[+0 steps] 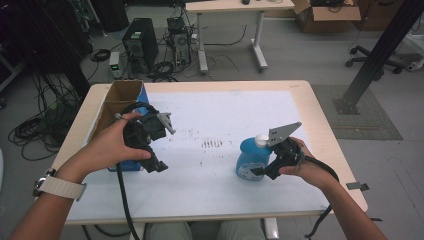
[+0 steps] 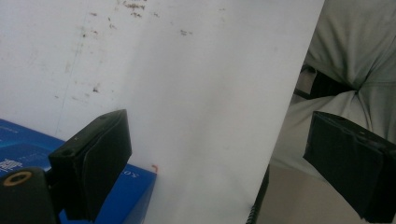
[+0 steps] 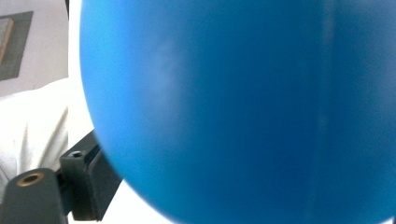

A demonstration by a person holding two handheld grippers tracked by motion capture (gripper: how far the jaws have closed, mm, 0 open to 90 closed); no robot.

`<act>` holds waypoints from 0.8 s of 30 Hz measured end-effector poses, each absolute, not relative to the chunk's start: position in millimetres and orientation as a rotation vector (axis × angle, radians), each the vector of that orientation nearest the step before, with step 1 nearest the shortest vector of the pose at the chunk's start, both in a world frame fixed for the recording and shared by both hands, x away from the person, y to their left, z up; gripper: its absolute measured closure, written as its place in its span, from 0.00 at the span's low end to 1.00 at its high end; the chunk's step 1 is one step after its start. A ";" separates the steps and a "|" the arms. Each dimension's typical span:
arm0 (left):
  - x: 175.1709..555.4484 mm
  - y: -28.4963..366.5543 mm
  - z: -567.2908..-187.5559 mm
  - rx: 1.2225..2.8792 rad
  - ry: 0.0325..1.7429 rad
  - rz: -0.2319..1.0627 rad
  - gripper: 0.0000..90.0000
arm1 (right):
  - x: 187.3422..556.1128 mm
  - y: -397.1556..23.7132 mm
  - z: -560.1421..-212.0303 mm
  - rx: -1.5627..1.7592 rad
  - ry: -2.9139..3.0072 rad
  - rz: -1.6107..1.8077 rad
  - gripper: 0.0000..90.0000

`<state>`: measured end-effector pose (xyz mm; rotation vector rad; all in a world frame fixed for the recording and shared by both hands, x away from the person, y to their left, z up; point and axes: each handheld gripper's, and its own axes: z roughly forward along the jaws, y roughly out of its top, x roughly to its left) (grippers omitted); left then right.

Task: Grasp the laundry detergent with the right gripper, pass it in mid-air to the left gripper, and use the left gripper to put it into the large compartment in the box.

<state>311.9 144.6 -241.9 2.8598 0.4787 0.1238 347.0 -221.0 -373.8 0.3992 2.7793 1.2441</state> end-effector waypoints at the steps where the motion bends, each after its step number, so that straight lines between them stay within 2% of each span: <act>1: 311.7 144.6 -241.8 2.860 0.478 0.124 0.09 | 347.1 -221.4 -374.1 0.402 2.777 1.257 0.14; 24: 310.7 145.0 -242.6 2.859 0.480 0.126 0.09 | 346.6 -222.3 -374.8 0.377 2.765 1.271 0.31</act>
